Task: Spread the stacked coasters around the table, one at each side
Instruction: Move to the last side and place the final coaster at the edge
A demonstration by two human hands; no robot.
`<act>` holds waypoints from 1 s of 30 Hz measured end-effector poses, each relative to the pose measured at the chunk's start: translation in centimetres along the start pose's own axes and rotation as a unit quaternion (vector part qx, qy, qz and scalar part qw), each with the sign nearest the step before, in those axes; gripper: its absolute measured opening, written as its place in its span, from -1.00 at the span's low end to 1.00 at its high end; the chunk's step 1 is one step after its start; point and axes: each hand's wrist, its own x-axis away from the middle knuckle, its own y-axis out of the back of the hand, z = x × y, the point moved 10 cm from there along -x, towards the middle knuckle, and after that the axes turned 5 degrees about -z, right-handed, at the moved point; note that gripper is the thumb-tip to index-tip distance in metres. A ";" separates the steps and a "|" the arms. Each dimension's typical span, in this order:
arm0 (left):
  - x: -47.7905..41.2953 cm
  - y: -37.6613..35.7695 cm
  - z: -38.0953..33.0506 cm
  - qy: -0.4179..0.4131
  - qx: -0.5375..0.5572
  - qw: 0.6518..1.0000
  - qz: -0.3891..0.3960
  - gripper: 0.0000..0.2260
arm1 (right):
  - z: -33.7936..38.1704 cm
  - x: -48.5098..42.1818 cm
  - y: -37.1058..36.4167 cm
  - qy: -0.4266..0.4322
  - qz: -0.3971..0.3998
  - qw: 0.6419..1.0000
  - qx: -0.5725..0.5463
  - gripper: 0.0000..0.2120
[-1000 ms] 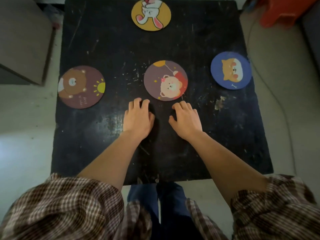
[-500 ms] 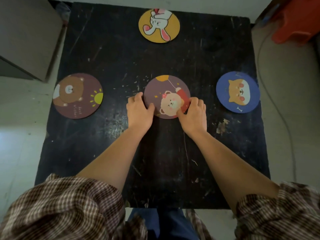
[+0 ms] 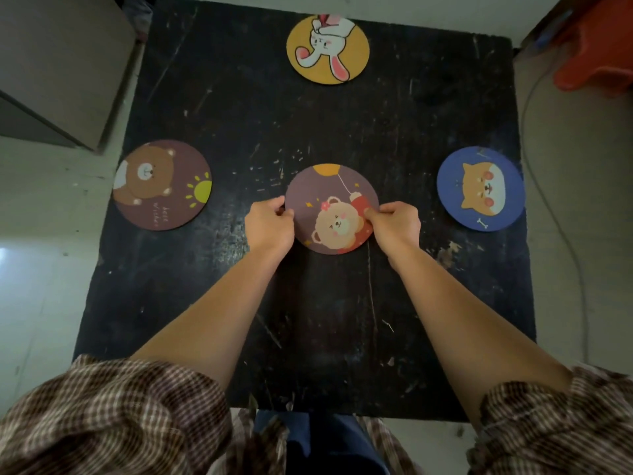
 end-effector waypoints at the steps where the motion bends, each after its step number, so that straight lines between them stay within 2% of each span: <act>1: 0.1 0.1 0.3 0.003 0.007 1.000 0.005 -0.74 | -0.4 0.1 0.1 -0.008 0.002 1.000 -0.007 -0.84; 4: 0.6 0.1 1.5 0.009 0.033 0.998 0.047 -0.68 | -1.9 0.8 0.5 -0.045 0.023 0.998 -0.030 -0.73; 6: 1.4 0.0 2.4 0.019 0.048 0.996 0.079 -0.68 | -2.6 1.4 0.3 -0.059 0.071 0.995 -0.048 -0.72; 10: 4.1 -0.1 4.5 0.035 0.037 0.992 0.115 -0.69 | -3.7 3.3 0.3 -0.025 0.156 0.987 -0.015 -0.91; 13: 6.2 1.0 6.2 0.043 0.023 0.996 0.070 -0.70 | -5.2 5.1 0.4 -0.003 0.209 0.977 0.033 -0.98; 18: 10.9 1.9 9.9 0.102 0.089 0.991 0.017 -0.57 | -8.7 7.8 1.3 -0.009 0.274 0.960 0.062 -0.94; 22: 13.5 3.0 9.8 0.055 -0.015 0.998 -0.029 -0.65 | -11.0 9.7 1.9 -0.026 0.298 0.952 0.065 -0.95; 25: 14.5 3.0 9.7 0.045 -0.051 0.997 -0.026 -0.64 | -12.5 11.0 2.2 -0.039 0.310 0.948 0.067 -0.95; 30: 15.4 2.8 9.8 0.020 -0.047 0.999 -0.004 -0.65 | -13.7 12.3 2.7 -0.038 0.303 0.948 0.085 -0.95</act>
